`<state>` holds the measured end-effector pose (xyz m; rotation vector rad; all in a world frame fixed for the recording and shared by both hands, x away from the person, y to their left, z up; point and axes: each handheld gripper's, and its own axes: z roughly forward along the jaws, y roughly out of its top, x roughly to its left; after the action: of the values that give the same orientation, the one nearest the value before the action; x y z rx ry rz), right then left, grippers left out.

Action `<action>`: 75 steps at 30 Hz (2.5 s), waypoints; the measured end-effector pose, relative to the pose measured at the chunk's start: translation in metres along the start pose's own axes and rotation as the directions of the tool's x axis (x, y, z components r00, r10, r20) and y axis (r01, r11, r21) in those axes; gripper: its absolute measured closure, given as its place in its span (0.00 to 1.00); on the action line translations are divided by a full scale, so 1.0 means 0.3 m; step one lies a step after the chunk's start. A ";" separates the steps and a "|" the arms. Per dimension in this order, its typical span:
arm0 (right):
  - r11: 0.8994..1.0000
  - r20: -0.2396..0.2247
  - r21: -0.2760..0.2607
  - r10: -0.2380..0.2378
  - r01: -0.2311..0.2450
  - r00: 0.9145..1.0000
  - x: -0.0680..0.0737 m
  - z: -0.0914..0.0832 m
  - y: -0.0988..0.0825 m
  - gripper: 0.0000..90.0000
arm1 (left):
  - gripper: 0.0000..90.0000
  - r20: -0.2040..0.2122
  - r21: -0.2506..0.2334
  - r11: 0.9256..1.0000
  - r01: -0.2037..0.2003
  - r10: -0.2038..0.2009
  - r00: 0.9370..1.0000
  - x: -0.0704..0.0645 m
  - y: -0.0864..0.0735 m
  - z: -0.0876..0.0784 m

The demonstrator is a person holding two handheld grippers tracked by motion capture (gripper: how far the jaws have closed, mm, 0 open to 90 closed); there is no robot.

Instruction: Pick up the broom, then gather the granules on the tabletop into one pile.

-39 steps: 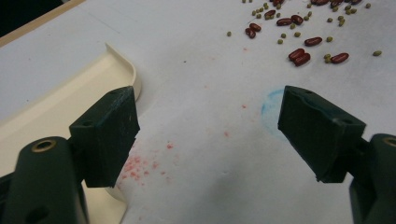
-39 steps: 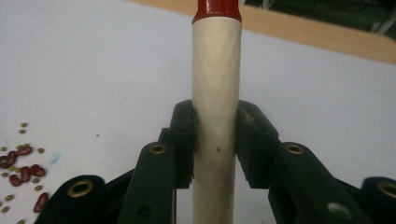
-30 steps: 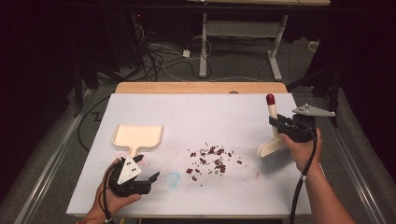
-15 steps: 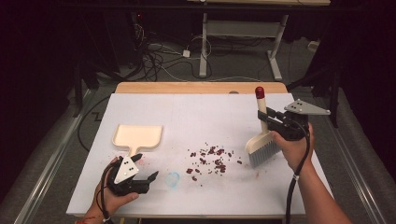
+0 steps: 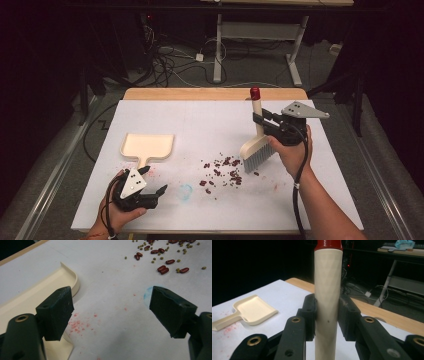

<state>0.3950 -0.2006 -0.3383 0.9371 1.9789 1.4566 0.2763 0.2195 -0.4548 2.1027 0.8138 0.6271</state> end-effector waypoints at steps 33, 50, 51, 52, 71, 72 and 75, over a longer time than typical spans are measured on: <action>0.993 -0.205 -0.105 -0.073 0.053 0.976 0.263 0.481 0.043 0.78 | 0.21 -0.006 0.000 1.000 -0.002 0.002 1.000 -0.001 -0.017 -0.020; 0.988 -0.273 -0.134 -0.116 0.081 0.955 0.300 0.461 -0.062 0.78 | 0.21 0.001 0.011 1.000 -0.017 0.017 1.000 -0.004 -0.025 -0.025; 0.988 -0.280 -0.136 -0.114 0.078 0.953 0.295 0.444 -0.071 0.78 | 0.21 0.002 0.012 1.000 -0.018 0.018 1.000 -0.005 -0.025 -0.025; 0.987 -0.284 -0.140 -0.113 0.075 0.952 0.291 0.425 -0.077 0.78 | 0.21 0.002 0.013 1.000 -0.020 0.020 1.000 -0.006 -0.025 -0.025; 0.980 -0.243 -0.171 -0.142 0.102 0.960 0.201 0.128 -0.171 0.78 | 0.21 0.013 0.043 0.998 -0.051 0.050 0.999 -0.029 -0.015 -0.009; 0.979 -0.237 -0.170 -0.153 0.115 0.959 0.203 0.114 -0.170 0.78 | 0.21 0.013 0.043 0.998 -0.050 0.049 0.999 -0.029 -0.015 -0.009; 0.978 -0.231 -0.165 -0.167 0.130 0.959 0.207 0.087 -0.171 0.78 | 0.21 0.016 0.042 0.998 -0.051 0.050 0.999 -0.029 -0.013 -0.009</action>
<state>0.3632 -0.1463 -0.3949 0.5535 2.0276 1.6709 0.2674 0.2166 -0.4579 2.1700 0.7739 0.6252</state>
